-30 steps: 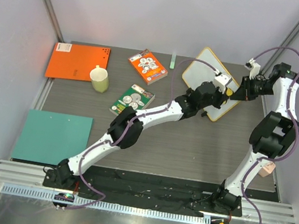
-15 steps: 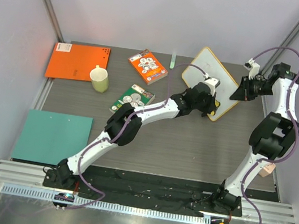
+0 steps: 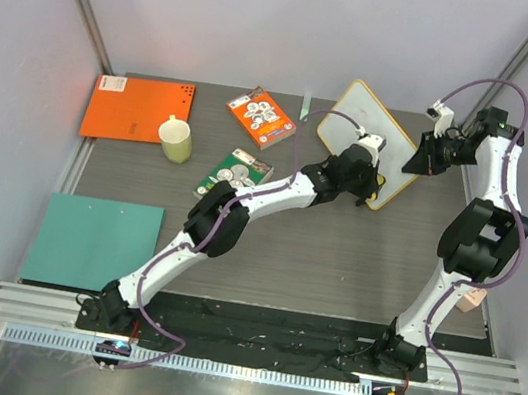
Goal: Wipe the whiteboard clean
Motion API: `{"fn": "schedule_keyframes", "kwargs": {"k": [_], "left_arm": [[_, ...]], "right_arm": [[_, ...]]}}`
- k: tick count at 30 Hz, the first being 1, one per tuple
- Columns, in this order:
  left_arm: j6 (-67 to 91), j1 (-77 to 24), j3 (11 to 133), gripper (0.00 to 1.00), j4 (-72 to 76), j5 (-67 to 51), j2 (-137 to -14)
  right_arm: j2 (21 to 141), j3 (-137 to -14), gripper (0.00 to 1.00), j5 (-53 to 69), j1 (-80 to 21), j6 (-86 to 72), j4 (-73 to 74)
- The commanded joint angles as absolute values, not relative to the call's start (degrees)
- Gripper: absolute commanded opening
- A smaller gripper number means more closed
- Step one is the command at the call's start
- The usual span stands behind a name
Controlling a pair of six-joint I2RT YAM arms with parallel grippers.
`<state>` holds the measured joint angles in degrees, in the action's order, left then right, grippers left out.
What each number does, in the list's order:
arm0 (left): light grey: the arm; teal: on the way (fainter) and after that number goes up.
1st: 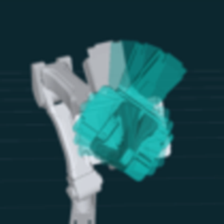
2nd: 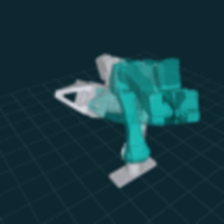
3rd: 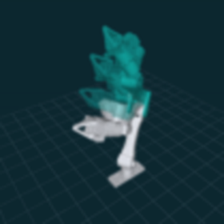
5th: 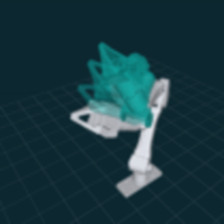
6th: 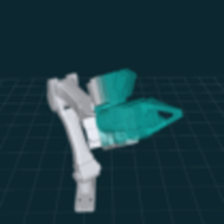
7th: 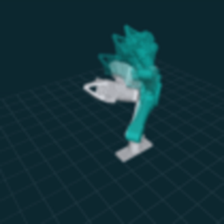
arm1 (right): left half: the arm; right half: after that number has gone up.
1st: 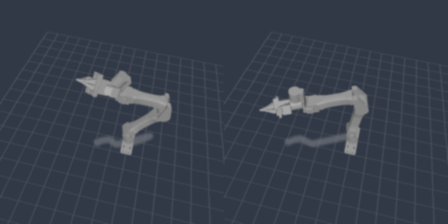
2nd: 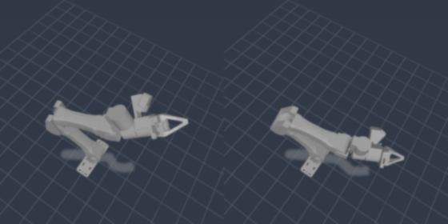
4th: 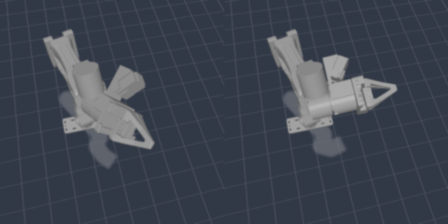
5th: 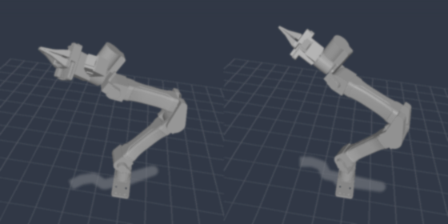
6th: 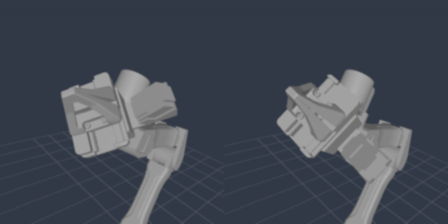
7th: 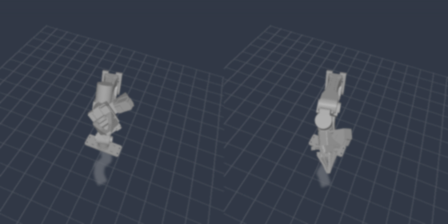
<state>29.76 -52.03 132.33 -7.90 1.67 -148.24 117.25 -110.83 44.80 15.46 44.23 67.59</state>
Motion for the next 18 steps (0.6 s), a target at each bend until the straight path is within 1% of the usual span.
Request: {"fn": "schedule_keyframes", "kwargs": {"k": [1,7,10,18], "left_arm": [[31.0,-49.8,129.0,0.0,6.5,9.6,-144.8],[31.6,-49.5,122.9,0.0,13.4,15.0,-143.4],[31.7,-48.9,119.5,0.0,18.6,20.8,-143.2],[36.0,-46.1,119.1,0.0,23.8,26.4,-146.9]], "right_arm": [[121.9,-105.4,0.01,40.1,9.8,49.0,80.6],[122.3,-105.6,0.01,39.7,9.8,48.9,80.6],[122.3,-105.8,0.01,39.5,9.8,48.9,80.6],[122.1,-105.7,0.01,38.9,9.8,49.3,81.2]]}}
